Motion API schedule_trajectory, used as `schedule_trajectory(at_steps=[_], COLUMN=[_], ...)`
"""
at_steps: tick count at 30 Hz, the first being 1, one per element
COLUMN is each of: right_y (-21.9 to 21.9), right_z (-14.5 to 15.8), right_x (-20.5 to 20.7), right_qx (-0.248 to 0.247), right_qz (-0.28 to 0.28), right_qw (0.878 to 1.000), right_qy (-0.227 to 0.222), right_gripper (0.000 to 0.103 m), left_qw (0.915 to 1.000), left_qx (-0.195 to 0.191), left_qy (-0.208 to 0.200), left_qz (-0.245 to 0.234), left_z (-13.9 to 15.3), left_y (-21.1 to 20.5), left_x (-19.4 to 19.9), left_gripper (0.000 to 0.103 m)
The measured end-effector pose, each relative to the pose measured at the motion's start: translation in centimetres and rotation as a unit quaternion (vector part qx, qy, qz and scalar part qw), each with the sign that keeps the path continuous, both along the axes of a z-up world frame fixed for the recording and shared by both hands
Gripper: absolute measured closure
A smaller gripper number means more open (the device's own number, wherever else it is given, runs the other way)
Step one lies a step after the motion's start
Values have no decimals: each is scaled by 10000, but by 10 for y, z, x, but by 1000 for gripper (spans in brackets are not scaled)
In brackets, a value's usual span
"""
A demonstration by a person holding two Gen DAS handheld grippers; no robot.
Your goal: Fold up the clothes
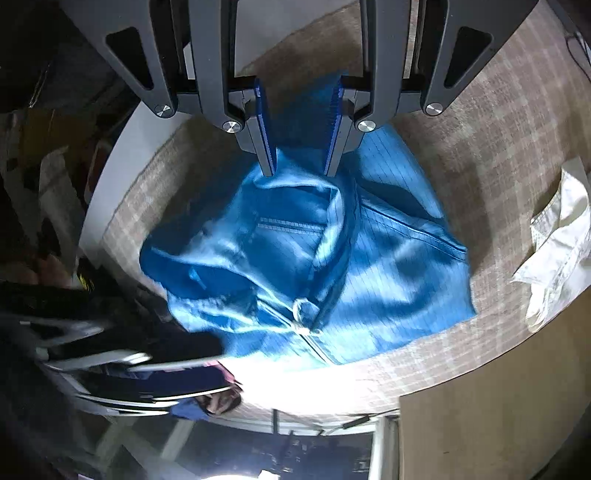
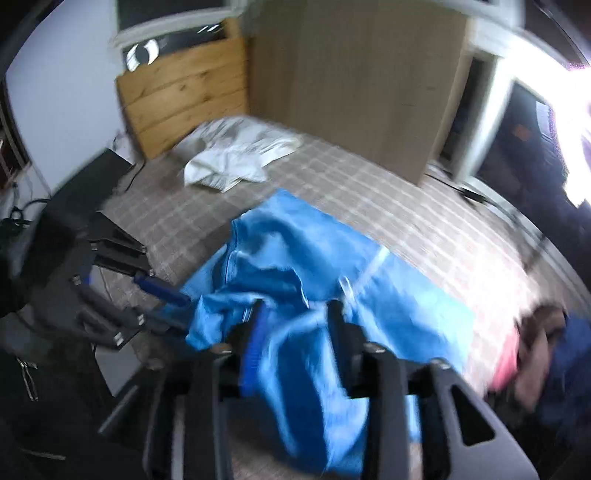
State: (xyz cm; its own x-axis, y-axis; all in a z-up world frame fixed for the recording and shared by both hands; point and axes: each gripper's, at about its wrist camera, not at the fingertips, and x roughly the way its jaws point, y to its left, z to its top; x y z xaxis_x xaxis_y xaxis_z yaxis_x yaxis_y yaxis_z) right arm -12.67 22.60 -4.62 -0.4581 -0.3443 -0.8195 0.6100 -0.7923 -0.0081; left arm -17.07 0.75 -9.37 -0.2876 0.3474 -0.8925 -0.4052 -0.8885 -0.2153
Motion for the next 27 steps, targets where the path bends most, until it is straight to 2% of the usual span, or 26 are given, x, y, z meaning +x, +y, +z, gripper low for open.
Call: schedule_trajectory(at_steps=[4,7,10,12,13,16,21,24,27], right_y=[-24,-35,-36,-36,-36,-34,-19,-19,-28], right_z=[-28,-50,-62,-67,-68,-72,-66,-58,-63], right_x=[-43,-61,-72,-76,-79,-88,-110,-114,-118], right_qx=[314,557,352,178,120,-69,-815,-785,-559], right_qz=[644,1013,1353,1576,1631,1790,1894,2044,2143], right_qw=[9965,9915,9860,9812,9793,9728,9509,9513,9531], right_qy=[-441,-600,-914,-1103,-1190,-1466,-2308,-2171,-2065], right_gripper=[64,64,64,64,66,100,100,100,100], left_qw=[9990,9965,9935,9912,9901,9882,9883,9871,9860], left_qx=[-125,-381,-501,-591,-620,-652,-774,-912,-1021], left_qy=[-63,-109,-81,-16,-21,115,530,557,623], left_qz=[424,743,1019,1183,1259,1380,1204,1193,1165], left_z=[-1,-9,-15,-19,-22,-21,0,6,6], left_y=[0,4,7,9,9,11,28,34,43], left_x=[-8,-15,-17,-18,-17,-12,6,8,10], left_gripper=[77,77,85,98,98,102,102,102,102])
